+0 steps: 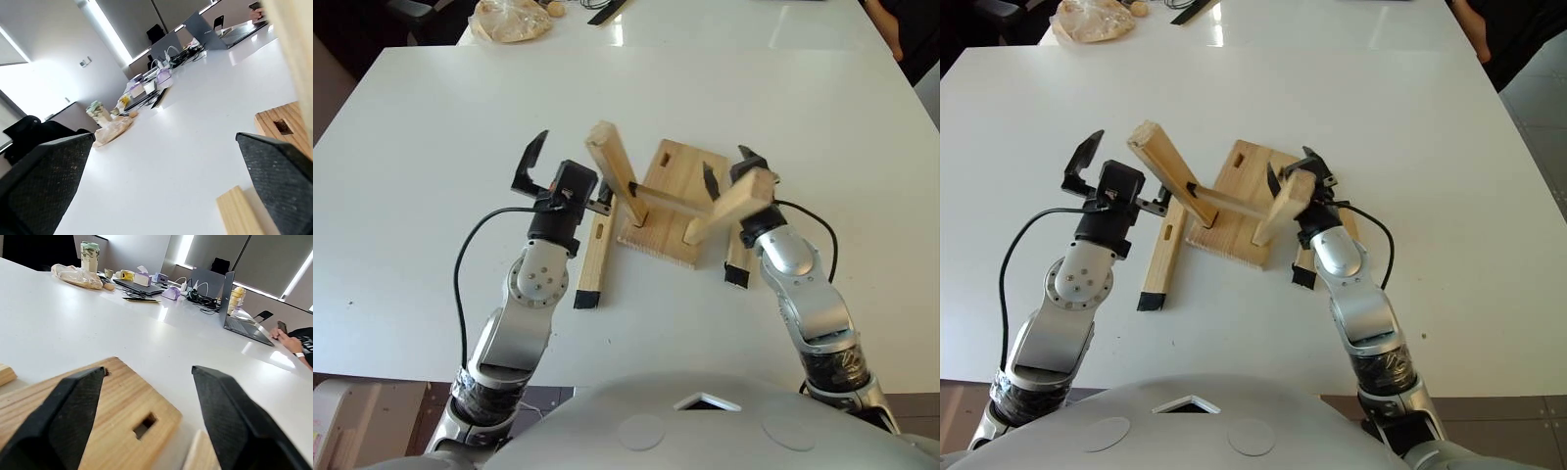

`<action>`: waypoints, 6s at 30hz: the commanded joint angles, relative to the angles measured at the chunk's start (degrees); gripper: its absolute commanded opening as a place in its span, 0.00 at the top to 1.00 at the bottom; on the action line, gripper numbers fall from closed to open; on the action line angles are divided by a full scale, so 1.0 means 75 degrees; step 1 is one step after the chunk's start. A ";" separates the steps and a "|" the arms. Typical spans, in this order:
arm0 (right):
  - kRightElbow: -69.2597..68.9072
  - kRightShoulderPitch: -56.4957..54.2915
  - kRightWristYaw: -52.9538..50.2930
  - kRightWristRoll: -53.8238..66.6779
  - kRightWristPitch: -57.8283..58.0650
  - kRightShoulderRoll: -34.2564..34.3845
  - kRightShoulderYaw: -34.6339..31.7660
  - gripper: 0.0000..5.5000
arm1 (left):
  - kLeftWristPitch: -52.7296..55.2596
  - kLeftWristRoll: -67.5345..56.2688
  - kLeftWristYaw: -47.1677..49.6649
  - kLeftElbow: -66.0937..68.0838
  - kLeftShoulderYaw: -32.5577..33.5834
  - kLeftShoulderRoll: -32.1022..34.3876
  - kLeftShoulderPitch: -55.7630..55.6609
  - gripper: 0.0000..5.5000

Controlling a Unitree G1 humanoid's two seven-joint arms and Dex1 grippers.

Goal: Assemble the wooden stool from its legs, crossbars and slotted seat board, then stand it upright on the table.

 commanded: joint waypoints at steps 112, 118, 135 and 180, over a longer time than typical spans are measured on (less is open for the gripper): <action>0.2794 -0.0217 0.7231 0.0751 -0.2471 -0.4151 -0.1090 0.40 | 0.1189 -0.6861 -0.5613 -0.0614 0.2878 0.1655 -0.0508 0.03; 0.0506 0.1334 0.7527 0.1874 -0.1314 -0.4164 -0.1018 0.40 | 0.0822 -0.6416 -0.5652 0.1902 0.3635 0.2476 -0.1361 0.03; 0.1497 -0.0303 0.6123 0.0440 -0.0496 -0.2843 0.0616 0.40 | -0.4466 -0.1301 -0.5803 0.5938 0.0190 0.2384 -0.1267 0.03; 0.0376 0.1890 0.2650 0.1205 0.3029 -0.1944 -0.4717 0.40 | -0.3092 -0.0661 -0.2874 0.3735 0.1242 0.0704 0.0443 0.03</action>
